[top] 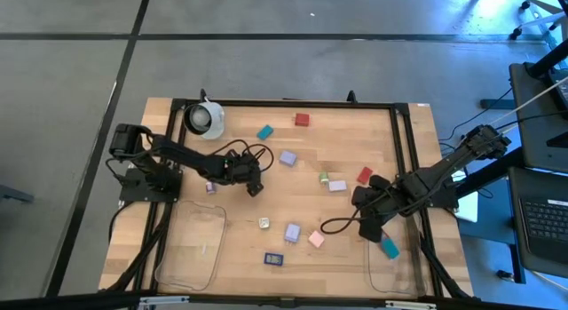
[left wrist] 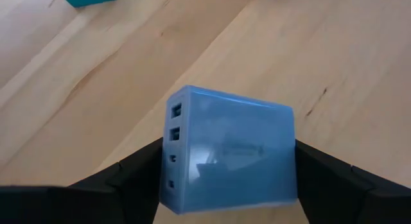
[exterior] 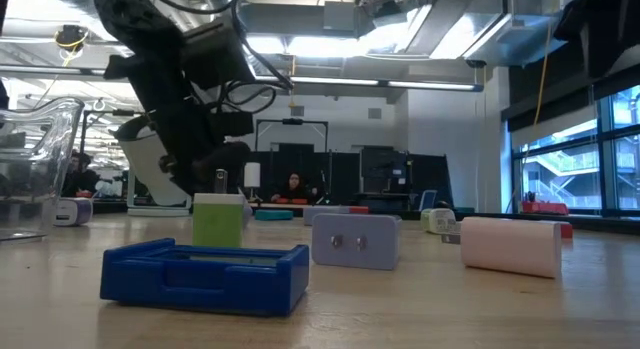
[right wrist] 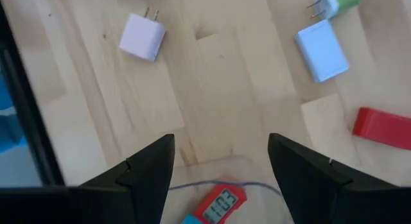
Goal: Pick & Place Office items
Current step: Put the top left purple adapter into the left transparent bin
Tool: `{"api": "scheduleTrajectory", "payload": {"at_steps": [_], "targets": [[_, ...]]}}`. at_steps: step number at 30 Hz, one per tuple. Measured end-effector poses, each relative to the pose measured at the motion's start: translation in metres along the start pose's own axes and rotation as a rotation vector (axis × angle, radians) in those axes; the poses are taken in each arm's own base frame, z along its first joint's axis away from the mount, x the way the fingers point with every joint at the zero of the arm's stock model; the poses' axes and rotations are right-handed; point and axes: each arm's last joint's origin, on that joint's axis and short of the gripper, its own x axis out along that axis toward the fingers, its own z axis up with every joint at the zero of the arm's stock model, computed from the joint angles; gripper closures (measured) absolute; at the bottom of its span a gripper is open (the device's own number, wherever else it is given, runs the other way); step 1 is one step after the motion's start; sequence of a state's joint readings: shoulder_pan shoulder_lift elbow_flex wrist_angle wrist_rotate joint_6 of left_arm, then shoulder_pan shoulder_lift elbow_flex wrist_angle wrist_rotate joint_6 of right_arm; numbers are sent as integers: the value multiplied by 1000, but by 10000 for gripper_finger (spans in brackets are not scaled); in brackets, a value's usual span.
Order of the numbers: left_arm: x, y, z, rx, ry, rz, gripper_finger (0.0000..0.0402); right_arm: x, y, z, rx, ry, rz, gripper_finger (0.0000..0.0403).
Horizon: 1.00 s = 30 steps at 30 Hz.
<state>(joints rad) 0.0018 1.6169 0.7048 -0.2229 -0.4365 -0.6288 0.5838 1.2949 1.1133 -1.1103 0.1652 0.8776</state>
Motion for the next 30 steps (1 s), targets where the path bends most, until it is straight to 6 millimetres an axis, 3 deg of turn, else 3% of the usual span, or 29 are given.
{"api": "scheduleTrajectory", "payload": {"at_steps": [9, 16, 23, 30], "targets": [[0, -1, 4, -24, -12, -51, 124, 0, -2, 2, 7, -12, -13, 150], [-15, -2, 16, -119, -98, -133, 124, -3, -8, 0, 9, 8, -41, 151], [-47, 0, 41, -213, -316, -240, 124, -12, -25, 6, 7, -87, -114, 164], [-96, 5, 73, -233, -676, -392, 121, -20, -53, 27, 53, -229, -207, 172]]}}
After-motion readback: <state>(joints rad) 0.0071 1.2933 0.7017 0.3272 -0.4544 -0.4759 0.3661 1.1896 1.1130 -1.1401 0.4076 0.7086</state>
